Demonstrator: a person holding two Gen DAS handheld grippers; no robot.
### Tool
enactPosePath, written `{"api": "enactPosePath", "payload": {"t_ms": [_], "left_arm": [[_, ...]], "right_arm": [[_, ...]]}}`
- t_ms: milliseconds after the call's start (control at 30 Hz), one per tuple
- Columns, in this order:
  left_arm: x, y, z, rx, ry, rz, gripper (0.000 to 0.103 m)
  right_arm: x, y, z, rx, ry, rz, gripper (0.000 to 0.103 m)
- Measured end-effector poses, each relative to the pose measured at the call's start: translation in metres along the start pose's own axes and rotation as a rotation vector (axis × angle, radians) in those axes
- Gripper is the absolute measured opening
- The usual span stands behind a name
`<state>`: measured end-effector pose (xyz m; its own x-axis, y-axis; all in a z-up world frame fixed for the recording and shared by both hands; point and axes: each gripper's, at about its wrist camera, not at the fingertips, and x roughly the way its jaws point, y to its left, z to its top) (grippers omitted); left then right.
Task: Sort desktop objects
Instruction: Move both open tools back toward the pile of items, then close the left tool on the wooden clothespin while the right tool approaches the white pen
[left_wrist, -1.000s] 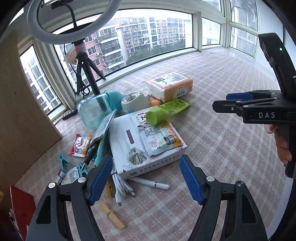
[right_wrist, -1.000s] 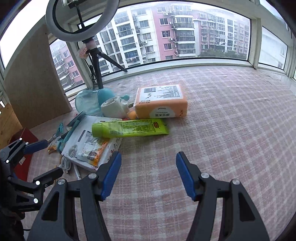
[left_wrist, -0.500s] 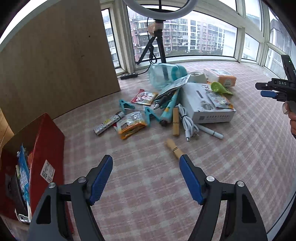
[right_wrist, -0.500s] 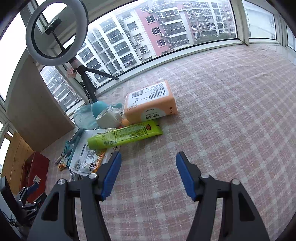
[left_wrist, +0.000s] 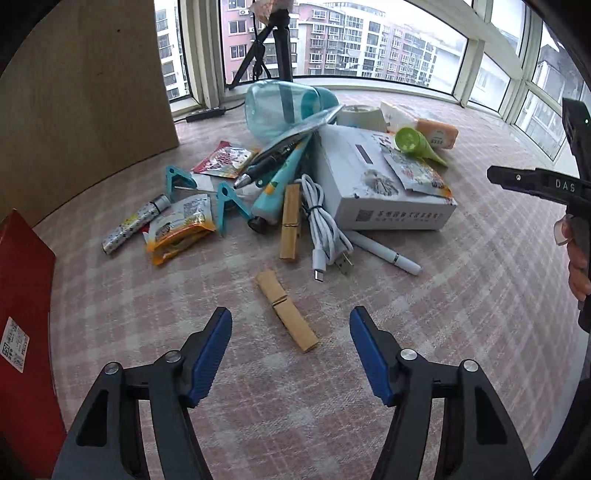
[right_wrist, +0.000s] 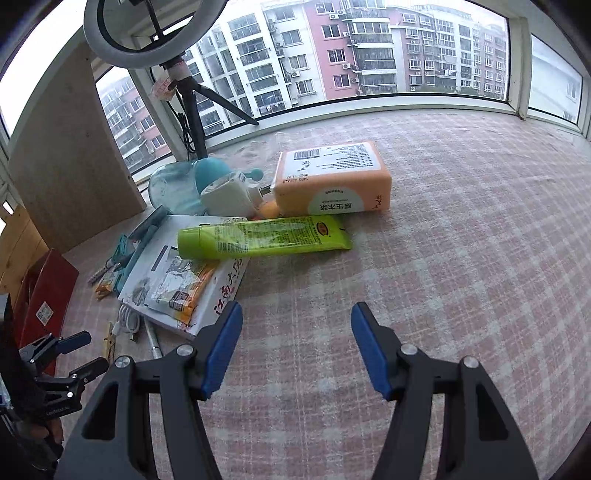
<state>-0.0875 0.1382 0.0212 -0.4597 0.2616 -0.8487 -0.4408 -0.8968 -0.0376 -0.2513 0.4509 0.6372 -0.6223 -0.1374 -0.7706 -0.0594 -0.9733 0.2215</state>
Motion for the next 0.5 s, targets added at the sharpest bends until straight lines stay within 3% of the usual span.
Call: {"api": "enactPosePath", "payload": {"t_ms": [133, 300, 400, 500], "left_arm": [[0.012, -0.011, -0.003, 0.028, 0.024, 0.039, 0.054], [0.008, -0.009, -0.004, 0.004, 0.011, 0.024, 0.050], [0.009, -0.008, -0.005, 0.007, 0.009, 0.022, 0.045], [0.009, -0.007, -0.003, 0.011, 0.012, 0.016, 0.036]], "right_arm": [[0.006, 0.002, 0.000, -0.040, 0.010, 0.003, 0.060], [0.015, 0.008, 0.004, -0.153, 0.028, 0.021, 0.058], [0.027, -0.019, 0.009, 0.112, 0.120, 0.226, 0.057], [0.036, -0.028, 0.012, 0.220, 0.130, 0.193, 0.057]]}}
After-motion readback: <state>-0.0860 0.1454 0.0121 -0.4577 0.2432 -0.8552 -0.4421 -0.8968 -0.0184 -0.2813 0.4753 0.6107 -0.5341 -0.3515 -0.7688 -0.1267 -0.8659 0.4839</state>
